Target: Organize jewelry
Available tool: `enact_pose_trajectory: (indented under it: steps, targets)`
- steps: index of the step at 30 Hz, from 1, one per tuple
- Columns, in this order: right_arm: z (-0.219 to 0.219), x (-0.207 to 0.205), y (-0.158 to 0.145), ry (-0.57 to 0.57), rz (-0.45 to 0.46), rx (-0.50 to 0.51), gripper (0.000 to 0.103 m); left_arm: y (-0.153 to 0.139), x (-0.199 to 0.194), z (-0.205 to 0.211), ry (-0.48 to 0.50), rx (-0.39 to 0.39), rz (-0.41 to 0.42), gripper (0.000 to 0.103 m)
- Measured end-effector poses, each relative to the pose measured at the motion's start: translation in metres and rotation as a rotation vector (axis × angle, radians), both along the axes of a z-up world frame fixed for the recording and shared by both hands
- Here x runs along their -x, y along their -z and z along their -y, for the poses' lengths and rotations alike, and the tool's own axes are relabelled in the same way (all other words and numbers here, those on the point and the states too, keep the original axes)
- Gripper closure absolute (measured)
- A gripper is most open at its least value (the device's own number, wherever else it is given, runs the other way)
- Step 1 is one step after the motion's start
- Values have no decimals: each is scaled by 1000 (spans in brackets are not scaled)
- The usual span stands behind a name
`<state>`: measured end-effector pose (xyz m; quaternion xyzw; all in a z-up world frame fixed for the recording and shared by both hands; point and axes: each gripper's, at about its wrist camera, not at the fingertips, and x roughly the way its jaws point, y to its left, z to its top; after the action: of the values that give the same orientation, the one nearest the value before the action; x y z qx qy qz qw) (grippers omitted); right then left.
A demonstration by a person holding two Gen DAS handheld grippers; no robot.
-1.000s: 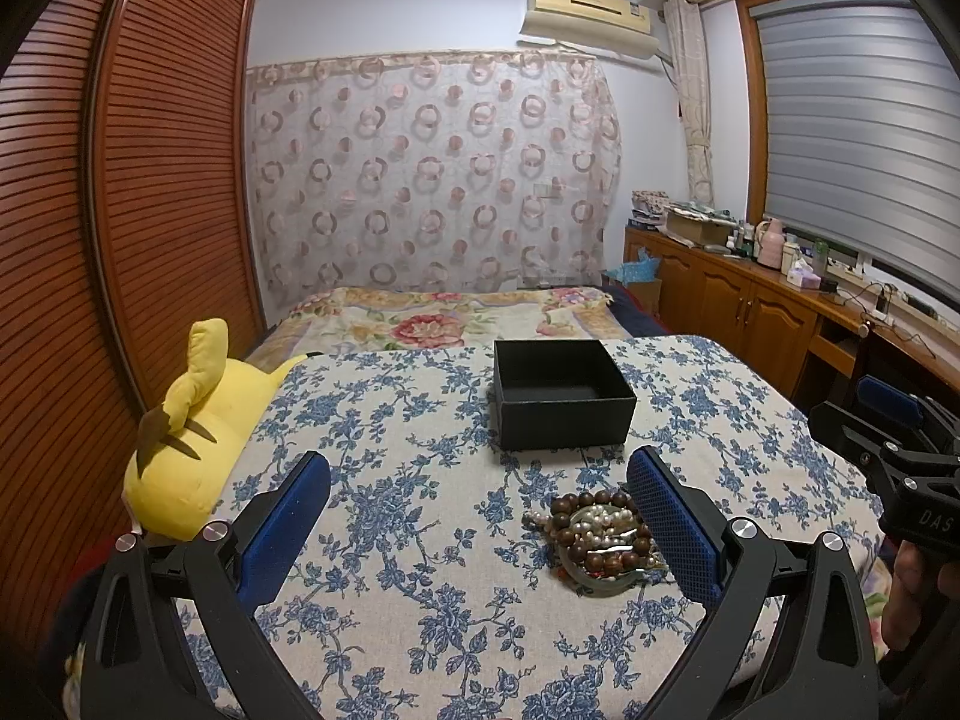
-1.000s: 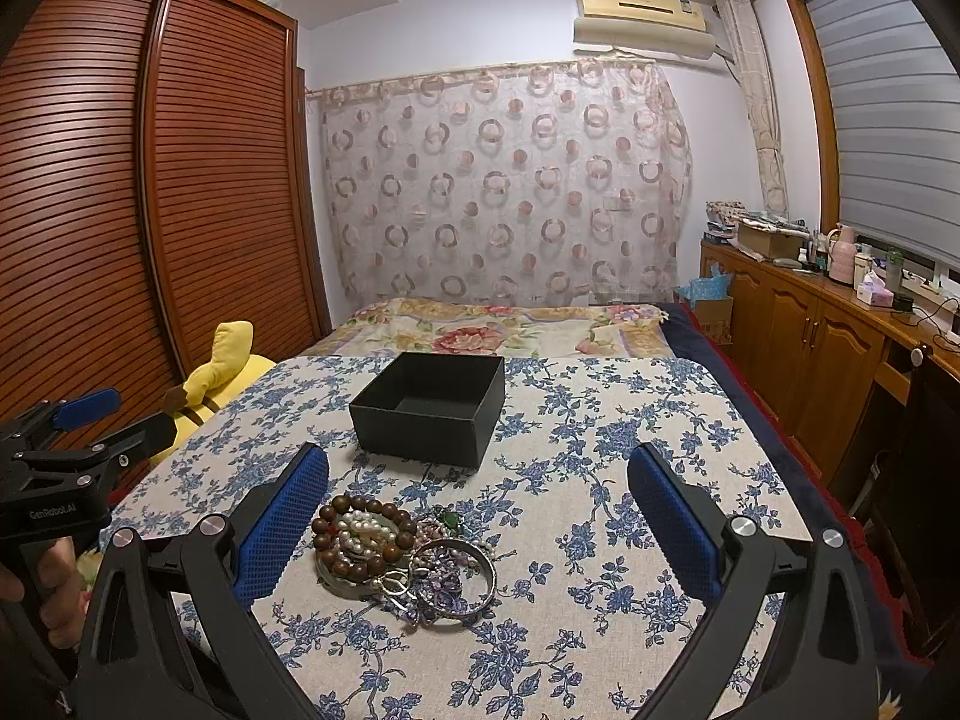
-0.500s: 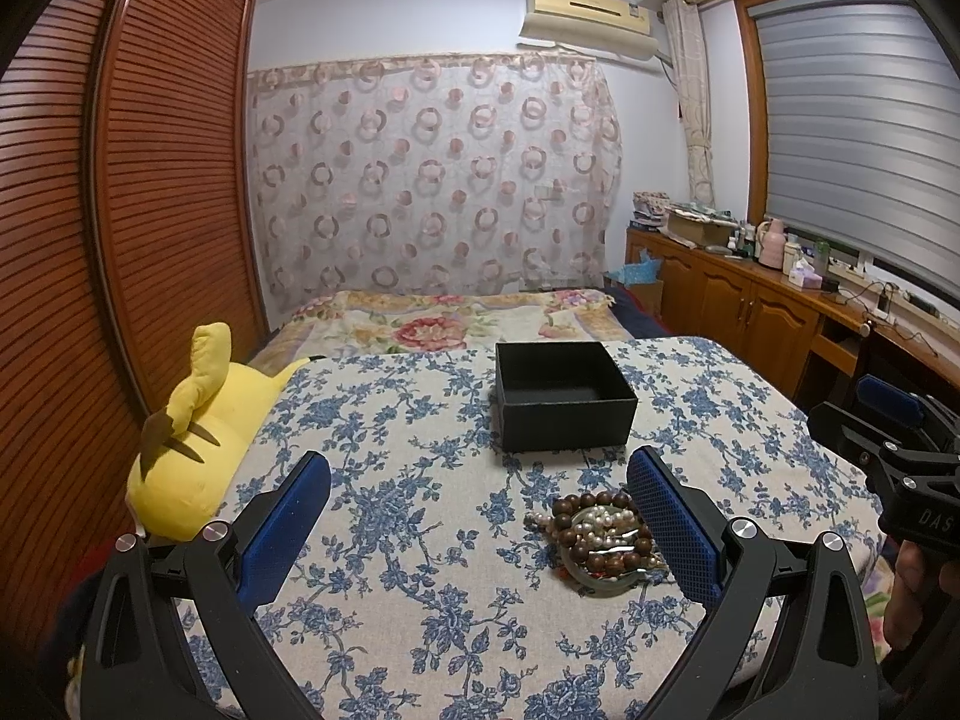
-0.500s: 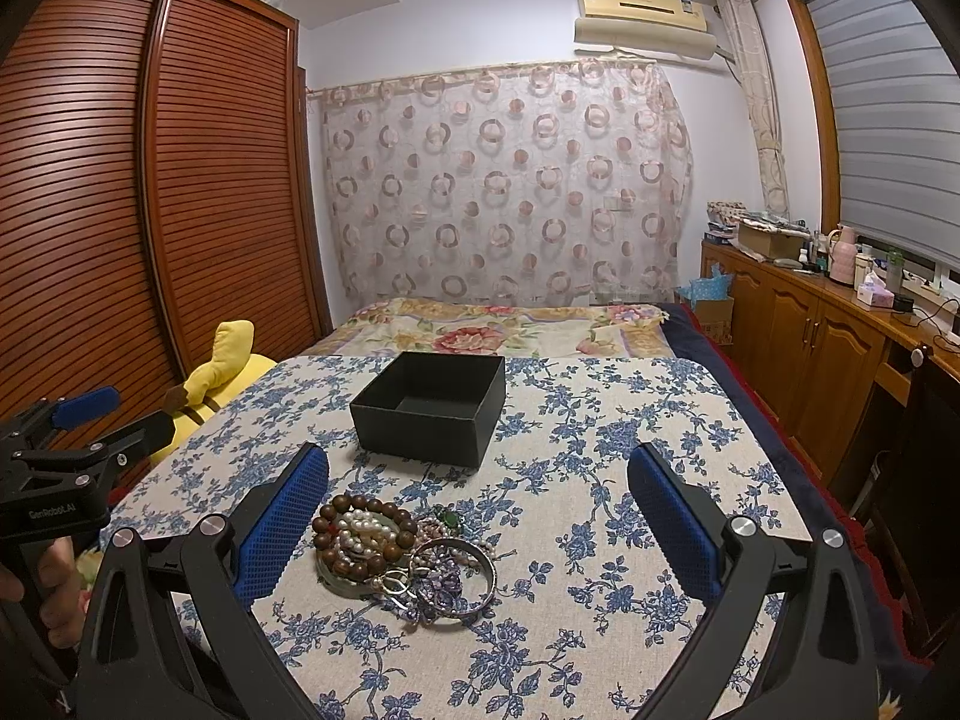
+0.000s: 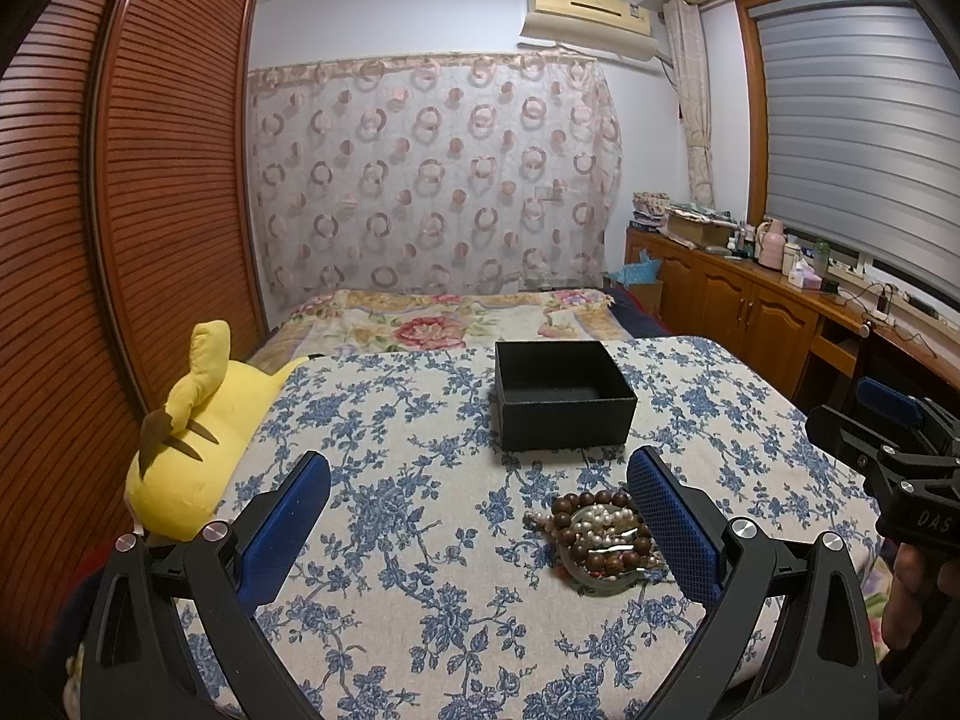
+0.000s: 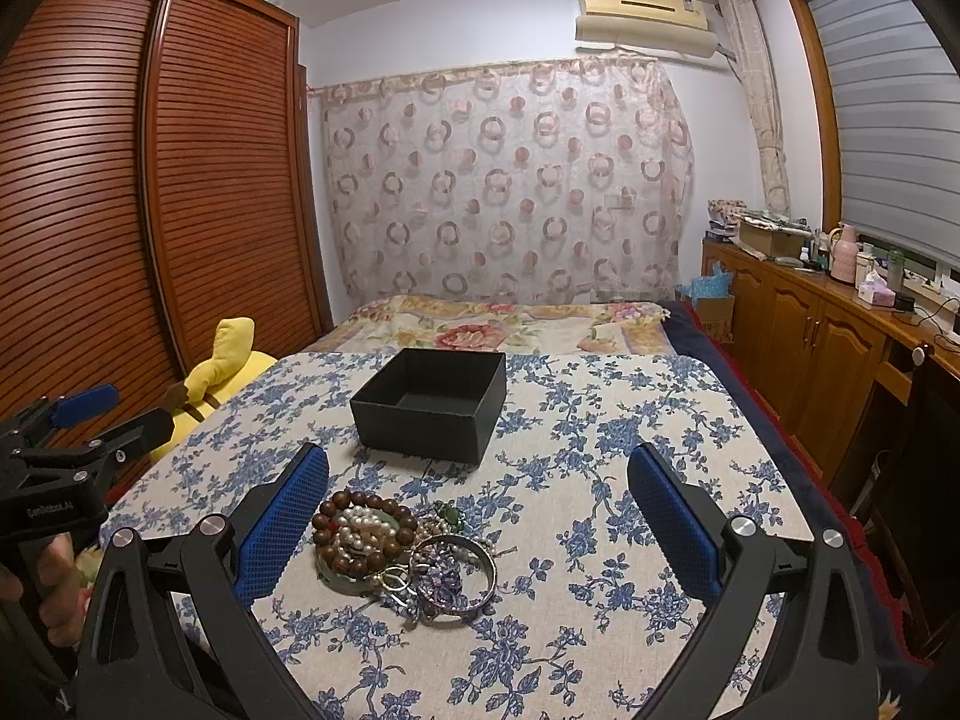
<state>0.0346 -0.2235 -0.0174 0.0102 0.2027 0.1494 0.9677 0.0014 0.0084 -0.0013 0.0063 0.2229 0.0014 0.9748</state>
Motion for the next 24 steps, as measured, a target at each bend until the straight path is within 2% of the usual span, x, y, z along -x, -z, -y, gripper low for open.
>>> enact_pose_trajectory:
  steps: [8,12,14,24]
  targets:
    - [4,-11,15,-27,-41,9,3,7,0,6,11,8,-26,7]
    - [8,-19,27,-59,-78,18,11,19,-6,4,27,23,-59,7]
    - [8,-24,33,-80,-100,21,19,27,-11,3,33,30,-78,7]
    - [-6,-47,71,-210,-232,77,25,61,-30,-2,69,61,-168,7]
